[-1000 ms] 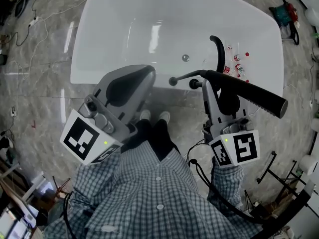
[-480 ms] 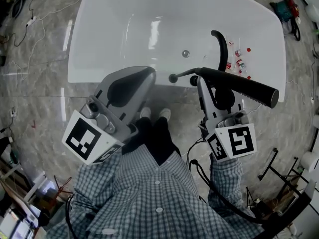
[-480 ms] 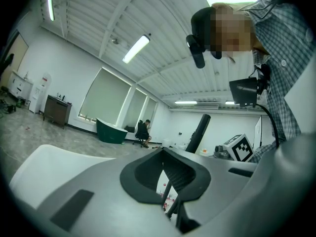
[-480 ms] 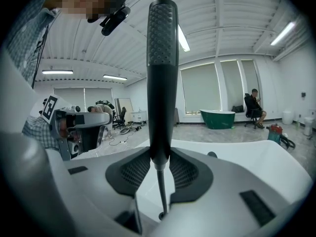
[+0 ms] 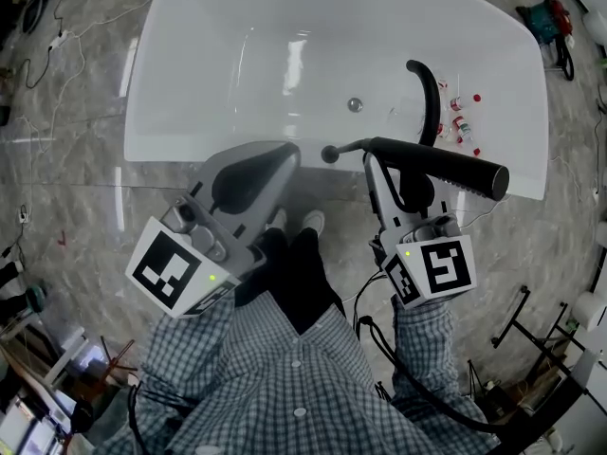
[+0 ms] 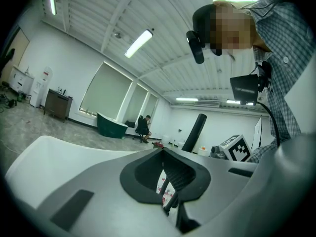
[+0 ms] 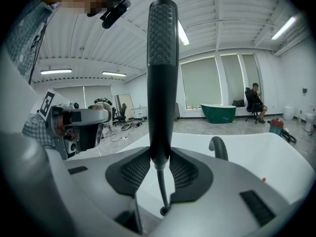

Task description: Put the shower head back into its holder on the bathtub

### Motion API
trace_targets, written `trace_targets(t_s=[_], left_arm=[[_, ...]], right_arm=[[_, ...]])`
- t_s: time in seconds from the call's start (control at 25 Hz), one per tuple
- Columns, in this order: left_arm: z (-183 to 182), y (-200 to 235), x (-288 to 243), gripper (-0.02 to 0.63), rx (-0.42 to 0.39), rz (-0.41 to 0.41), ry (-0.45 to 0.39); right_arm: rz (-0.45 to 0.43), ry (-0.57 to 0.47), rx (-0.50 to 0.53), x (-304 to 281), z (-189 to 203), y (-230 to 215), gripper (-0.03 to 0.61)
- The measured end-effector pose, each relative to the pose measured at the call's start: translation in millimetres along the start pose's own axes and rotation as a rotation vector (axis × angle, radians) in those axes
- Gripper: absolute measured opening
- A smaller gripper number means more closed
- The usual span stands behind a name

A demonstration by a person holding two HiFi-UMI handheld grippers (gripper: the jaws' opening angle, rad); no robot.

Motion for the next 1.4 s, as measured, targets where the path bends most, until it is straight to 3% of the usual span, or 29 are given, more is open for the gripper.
trace_targets(t_s=[1.4], left_arm=[[92.0, 18.0, -31.3, 0.008, 0.063, 0.039, 0.081]], right_arm=[[0.011, 0.111, -0.076, -49.6, 106.7, -28.3, 0.120]])
Point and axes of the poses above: the fingertips, and each gripper's own axes: x backward along the fingers, y to its left, z out of its underside, the point moved 5 cm from there along x, backward along the fingers, and after that the axes turned 14 degrees about -z, right-handed, at the moved point
